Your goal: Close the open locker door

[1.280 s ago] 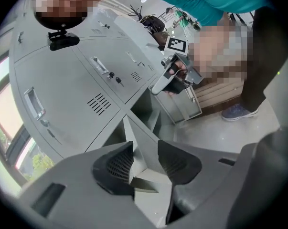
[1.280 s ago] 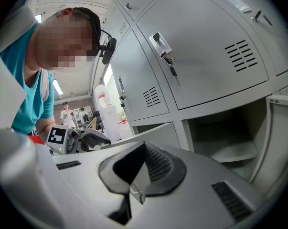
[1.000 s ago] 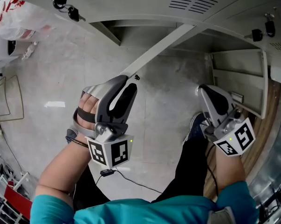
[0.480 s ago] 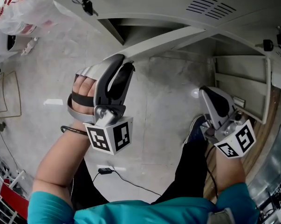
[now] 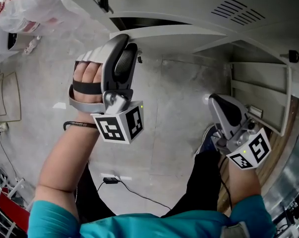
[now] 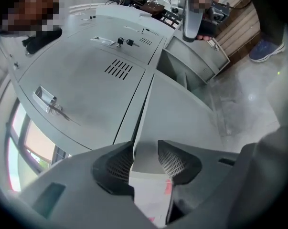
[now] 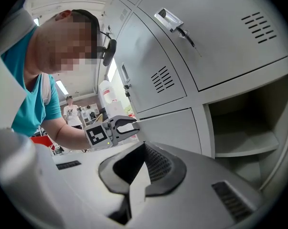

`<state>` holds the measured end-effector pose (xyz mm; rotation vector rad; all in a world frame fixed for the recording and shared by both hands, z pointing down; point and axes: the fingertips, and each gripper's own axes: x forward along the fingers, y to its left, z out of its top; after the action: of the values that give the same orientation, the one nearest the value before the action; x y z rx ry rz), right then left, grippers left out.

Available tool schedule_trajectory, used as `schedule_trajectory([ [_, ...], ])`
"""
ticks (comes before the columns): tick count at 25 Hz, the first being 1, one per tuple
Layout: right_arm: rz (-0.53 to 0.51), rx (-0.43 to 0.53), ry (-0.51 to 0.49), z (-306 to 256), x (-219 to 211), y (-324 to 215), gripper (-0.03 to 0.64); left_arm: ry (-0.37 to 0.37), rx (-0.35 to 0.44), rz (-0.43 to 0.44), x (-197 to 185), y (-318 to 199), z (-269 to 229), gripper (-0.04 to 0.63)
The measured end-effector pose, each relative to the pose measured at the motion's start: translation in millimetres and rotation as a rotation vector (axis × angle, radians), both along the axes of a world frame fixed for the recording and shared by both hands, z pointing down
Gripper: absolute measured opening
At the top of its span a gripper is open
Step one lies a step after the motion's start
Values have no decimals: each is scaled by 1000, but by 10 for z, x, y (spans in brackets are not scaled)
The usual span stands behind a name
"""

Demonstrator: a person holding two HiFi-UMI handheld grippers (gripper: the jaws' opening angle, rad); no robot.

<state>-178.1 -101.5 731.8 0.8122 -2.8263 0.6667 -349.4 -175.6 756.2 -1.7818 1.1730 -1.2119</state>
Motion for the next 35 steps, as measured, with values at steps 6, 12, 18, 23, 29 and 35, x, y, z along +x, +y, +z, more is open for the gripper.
schedule_trajectory([
  [6,4,2,-2,10,1,-62,-2,-46,-3,27,93,-24,205,169],
  [12,2,3,-9,7,-19,-75,-2,-51,-34,-23,-26,-233,311,169],
  [18,4,-3,-17,14,-7,-66,-2,-61,-24,-45,-78,-415,320,134],
  [23,13,1,-14,-1,68,-99,-2,-44,4,-61,-95,-435,263,91],
  [29,8,8,-15,1,34,-86,-2,39,-49,-64,-79,-395,258,92],
  [35,-3,53,7,11,-61,-72,-2,636,-262,-30,27,76,50,91],
])
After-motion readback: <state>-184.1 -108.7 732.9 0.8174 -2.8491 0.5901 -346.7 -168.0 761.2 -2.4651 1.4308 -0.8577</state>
